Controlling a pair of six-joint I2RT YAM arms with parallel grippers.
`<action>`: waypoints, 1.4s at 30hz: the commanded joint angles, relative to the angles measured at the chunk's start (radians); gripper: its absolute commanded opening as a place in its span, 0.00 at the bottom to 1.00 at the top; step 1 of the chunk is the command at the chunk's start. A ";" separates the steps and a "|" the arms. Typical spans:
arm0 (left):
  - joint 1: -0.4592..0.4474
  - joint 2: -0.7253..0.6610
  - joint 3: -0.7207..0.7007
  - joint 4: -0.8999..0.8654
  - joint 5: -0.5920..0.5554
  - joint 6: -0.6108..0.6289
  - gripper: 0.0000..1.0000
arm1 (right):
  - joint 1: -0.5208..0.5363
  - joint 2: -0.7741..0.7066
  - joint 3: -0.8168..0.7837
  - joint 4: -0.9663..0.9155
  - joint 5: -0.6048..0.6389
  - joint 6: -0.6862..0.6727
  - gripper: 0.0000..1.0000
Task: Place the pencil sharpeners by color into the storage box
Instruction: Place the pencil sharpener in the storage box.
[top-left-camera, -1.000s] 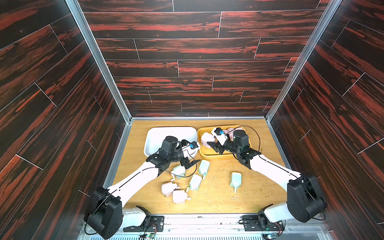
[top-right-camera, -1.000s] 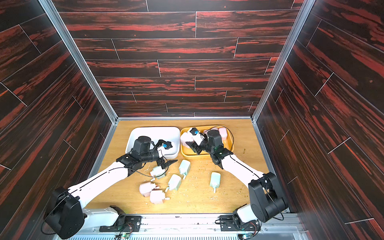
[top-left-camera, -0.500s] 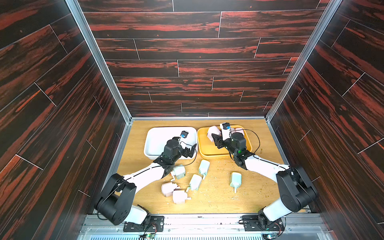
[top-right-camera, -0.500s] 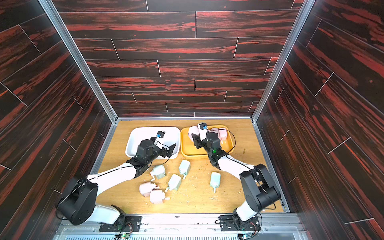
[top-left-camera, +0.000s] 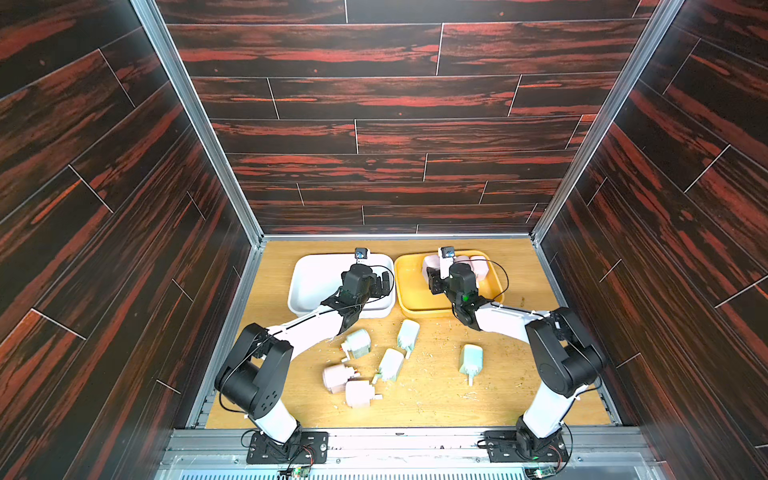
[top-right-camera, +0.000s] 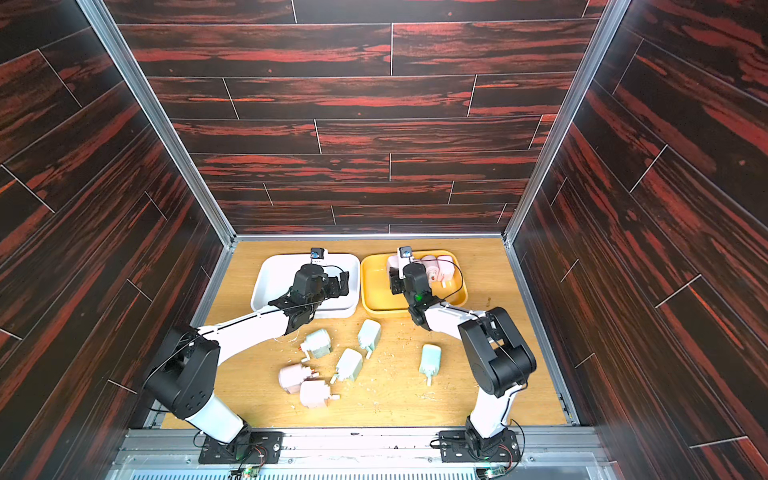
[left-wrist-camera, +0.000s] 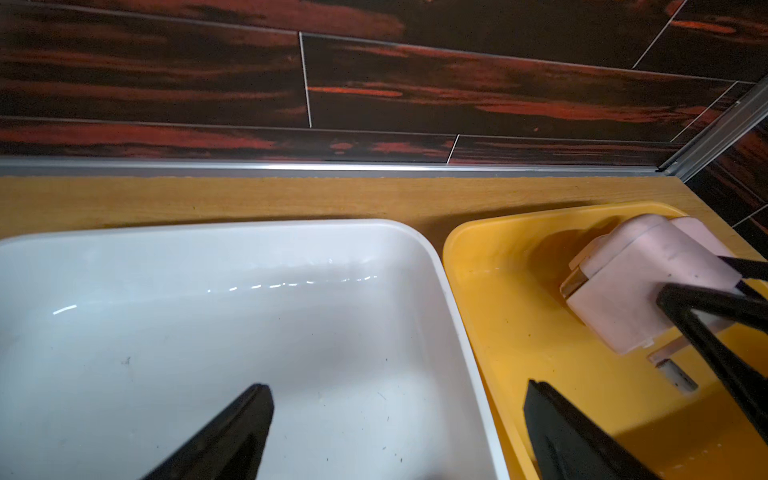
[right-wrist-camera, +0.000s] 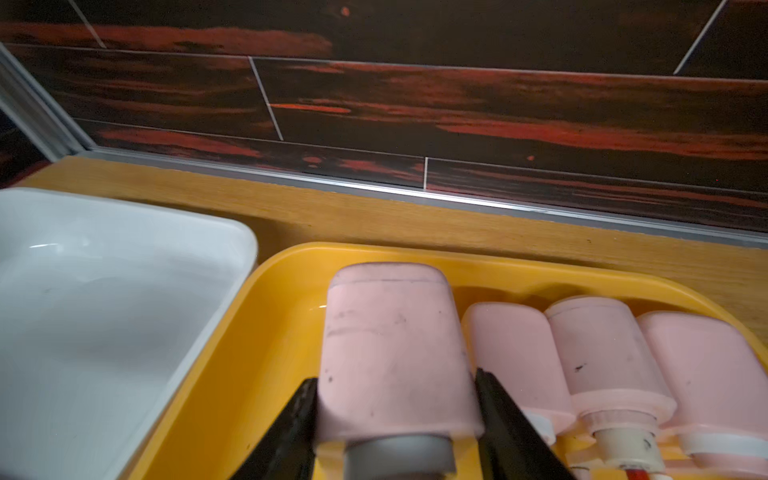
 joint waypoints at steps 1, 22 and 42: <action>-0.002 0.038 0.054 -0.063 -0.029 -0.081 1.00 | 0.011 0.035 0.070 -0.033 0.109 -0.002 0.00; -0.004 0.255 0.289 -0.257 0.029 -0.133 1.00 | 0.060 0.223 0.227 -0.122 0.286 -0.085 0.00; -0.014 0.255 0.301 -0.282 -0.057 -0.098 1.00 | 0.069 0.246 0.180 -0.099 0.360 -0.075 0.30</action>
